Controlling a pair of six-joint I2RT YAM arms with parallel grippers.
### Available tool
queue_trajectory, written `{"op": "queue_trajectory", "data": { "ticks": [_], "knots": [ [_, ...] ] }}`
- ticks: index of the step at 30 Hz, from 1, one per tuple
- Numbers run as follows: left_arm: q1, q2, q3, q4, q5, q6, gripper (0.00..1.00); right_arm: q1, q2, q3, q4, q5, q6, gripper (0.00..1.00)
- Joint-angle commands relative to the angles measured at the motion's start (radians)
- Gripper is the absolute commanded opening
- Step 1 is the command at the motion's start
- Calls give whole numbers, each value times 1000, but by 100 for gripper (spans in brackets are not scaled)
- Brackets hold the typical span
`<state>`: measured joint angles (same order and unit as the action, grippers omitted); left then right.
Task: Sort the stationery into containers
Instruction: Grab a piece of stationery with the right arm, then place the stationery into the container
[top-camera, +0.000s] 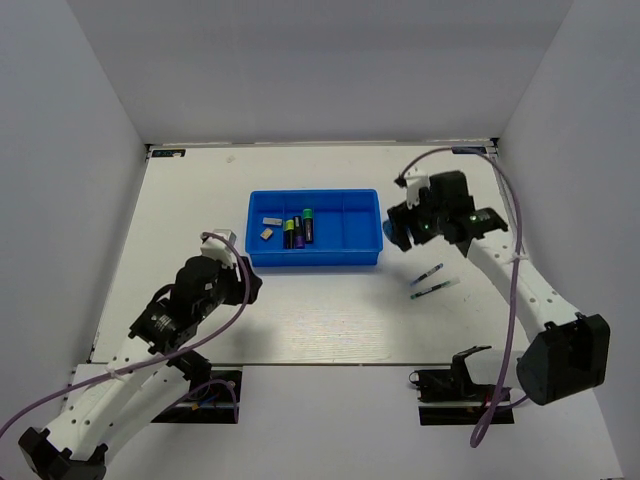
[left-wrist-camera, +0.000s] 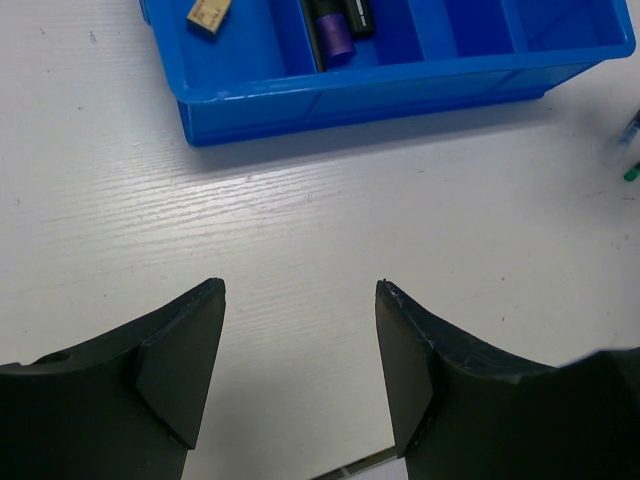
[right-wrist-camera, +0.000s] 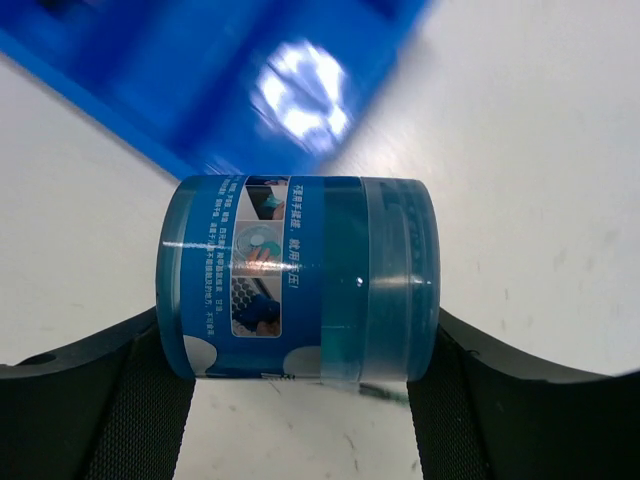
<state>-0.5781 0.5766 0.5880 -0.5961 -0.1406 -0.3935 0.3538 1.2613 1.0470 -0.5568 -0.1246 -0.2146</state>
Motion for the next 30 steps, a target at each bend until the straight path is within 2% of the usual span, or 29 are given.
{"op": "queue_trajectory", "data": {
  "ticks": [1,3,4,6,7,9,10,13,14,16,18,22,25,30],
  "knots": [
    [6,-18,7,-33,27,-19,72,16,45,174,-90,-310,-46,0],
    [6,-26,6,-40,35,-24,72,52,141,229,-101,-439,-112,0],
    [6,-29,7,-45,39,-27,72,60,171,270,-106,-463,-208,0],
    [6,-26,16,-68,47,-31,72,97,273,376,-162,-519,-270,0],
    [6,-29,22,-71,53,-30,72,99,352,515,-190,-539,-367,0],
    [4,-26,36,-99,46,-30,72,119,469,612,-262,-575,-431,0],
    [4,-26,39,-108,42,-25,72,123,571,748,-303,-583,-501,0],
    [6,-32,53,-133,30,-16,72,134,676,856,-298,-558,-571,0],
    [6,-31,52,-139,32,-7,72,137,688,887,-281,-561,-654,0],
    [4,-27,49,-143,36,8,72,139,719,886,-249,-528,-702,0],
    [4,-26,44,-157,38,16,72,146,743,886,-273,-503,-861,0],
    [6,-40,27,-159,38,27,72,149,768,860,-293,-475,-1014,0],
    [4,-44,18,-150,42,24,72,157,782,846,-285,-452,-1065,0],
    [4,-46,-4,-145,52,13,72,175,851,912,-325,-443,-1053,0]
  ]
}}
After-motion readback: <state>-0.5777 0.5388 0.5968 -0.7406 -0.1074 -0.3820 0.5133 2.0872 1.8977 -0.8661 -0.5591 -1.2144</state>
